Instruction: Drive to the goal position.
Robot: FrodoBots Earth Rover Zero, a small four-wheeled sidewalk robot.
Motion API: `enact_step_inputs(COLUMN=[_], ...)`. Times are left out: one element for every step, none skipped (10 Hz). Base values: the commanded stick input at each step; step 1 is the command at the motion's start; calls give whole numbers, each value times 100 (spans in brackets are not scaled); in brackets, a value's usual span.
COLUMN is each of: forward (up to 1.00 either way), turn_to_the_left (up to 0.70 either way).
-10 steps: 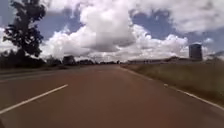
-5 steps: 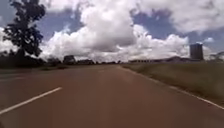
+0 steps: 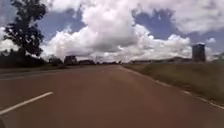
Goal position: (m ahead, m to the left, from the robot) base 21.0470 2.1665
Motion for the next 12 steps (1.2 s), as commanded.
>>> enact_step_inputs(forward=[100,100,100,100,100,100,100,100,100,100,100,100], turn_to_the_left=[0,0,0,0,0,0,-17,-35,-19,-1,0,0])
